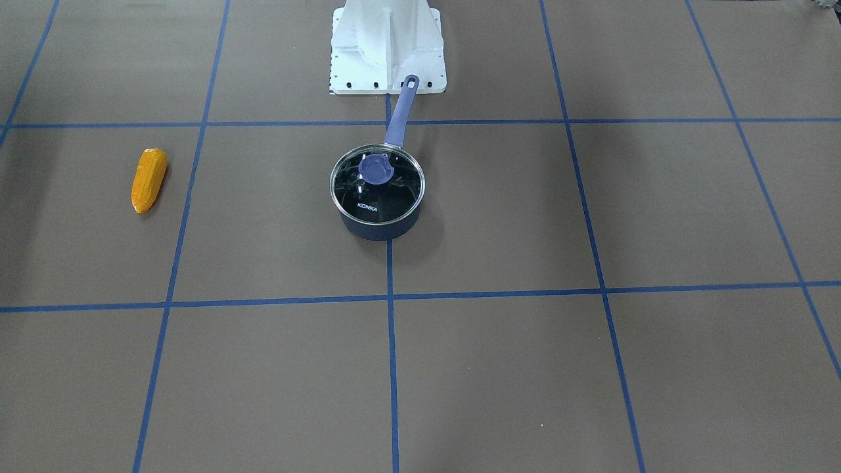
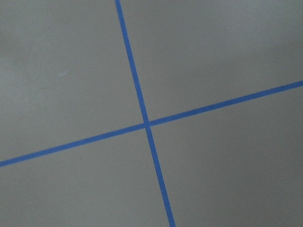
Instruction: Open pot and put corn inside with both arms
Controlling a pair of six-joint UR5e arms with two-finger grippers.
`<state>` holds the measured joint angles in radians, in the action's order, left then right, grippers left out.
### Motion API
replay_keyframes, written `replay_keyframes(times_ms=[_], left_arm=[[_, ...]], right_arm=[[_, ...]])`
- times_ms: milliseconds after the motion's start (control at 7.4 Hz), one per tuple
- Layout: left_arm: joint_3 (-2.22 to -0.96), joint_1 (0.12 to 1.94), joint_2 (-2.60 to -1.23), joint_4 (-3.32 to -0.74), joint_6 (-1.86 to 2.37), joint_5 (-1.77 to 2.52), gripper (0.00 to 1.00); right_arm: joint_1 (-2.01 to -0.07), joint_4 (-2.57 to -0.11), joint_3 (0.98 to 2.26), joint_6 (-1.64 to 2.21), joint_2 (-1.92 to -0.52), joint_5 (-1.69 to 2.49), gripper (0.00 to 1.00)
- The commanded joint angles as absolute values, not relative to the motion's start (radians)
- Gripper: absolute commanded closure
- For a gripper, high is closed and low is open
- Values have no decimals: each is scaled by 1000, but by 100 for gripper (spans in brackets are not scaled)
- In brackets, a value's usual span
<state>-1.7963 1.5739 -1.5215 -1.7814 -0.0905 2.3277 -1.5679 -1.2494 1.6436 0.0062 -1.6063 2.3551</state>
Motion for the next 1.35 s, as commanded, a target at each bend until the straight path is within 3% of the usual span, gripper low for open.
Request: replay_keyframes(times_ms=[0, 405, 946, 1216], left_arm=[[-1790, 1572, -1537, -1892, -91, 2332, 1], [-1804, 1485, -1629, -2016, 142, 2332, 1], [-1833, 1213, -1796, -2002, 767, 2287, 0], [-1841, 1056, -1950, -1847, 959, 2199, 0]], right_arm=[[-1568, -1158, 1631, 5, -1611, 2353, 0], [-1542, -1144, 1675, 240, -1562, 2355, 0], [-1380, -1146, 1741, 493, -1546, 2243, 0], [-1355, -1146, 1743, 512, -1546, 2215, 0]])
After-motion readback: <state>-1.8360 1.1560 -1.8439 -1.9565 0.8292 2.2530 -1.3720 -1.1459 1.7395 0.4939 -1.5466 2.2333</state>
